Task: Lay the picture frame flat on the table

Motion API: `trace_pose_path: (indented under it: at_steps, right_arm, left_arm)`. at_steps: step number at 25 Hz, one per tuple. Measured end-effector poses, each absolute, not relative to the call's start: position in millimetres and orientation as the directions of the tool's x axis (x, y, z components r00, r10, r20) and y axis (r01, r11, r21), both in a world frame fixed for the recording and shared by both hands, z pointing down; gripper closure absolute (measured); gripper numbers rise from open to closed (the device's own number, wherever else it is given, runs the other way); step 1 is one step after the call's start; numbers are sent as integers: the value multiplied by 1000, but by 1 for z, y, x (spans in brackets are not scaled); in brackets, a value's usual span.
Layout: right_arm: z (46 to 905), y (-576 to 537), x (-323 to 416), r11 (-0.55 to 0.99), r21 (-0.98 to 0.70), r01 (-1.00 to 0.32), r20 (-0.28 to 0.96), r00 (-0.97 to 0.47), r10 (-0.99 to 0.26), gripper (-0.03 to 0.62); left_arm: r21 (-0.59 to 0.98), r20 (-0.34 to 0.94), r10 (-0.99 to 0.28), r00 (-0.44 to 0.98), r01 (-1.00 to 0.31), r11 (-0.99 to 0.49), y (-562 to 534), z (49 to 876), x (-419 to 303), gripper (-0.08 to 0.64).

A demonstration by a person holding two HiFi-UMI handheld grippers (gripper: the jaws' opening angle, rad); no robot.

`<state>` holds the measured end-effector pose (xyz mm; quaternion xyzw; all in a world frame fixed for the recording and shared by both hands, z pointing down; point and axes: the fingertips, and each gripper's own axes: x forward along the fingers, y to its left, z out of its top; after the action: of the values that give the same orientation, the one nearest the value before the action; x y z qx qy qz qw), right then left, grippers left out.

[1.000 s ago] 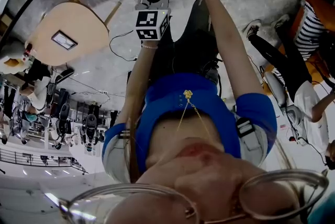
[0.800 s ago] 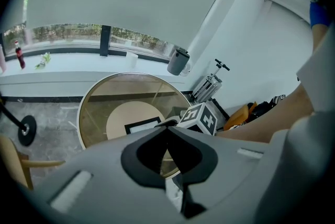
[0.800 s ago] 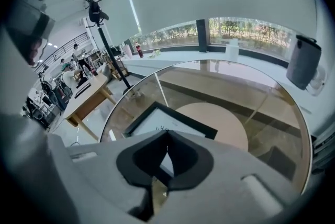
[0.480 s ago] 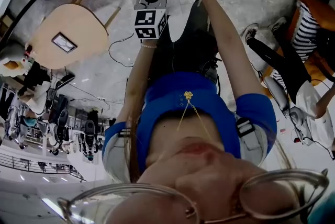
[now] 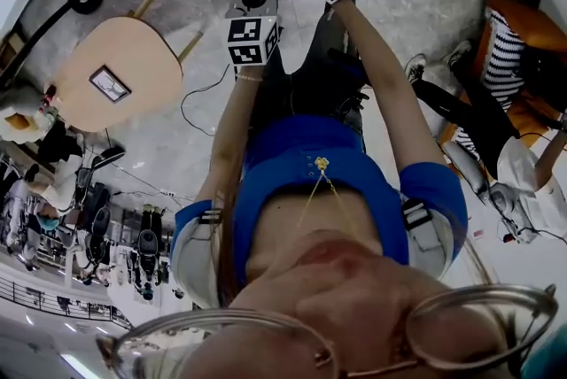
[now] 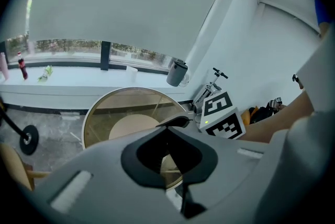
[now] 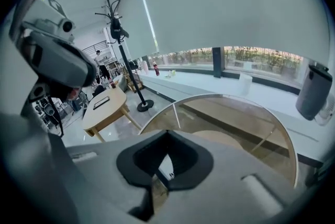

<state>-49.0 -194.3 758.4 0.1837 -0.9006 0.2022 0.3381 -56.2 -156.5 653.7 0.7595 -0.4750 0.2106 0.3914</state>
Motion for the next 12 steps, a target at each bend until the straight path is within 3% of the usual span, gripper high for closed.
trace_pose_path:
  at_steps: [4,12]
  right_arm:
    - [721,-202,-57,869,-235,-436,639,-743,-200,592]
    - [605,-222,-55,849,-208,-485,510,-795,-329,592]
  left_arm:
    - [376,669,-592,450,-891,-253,-170,635,-58,565]
    - [327,609,-661,438,-898,-294,-195,567,-61,565]
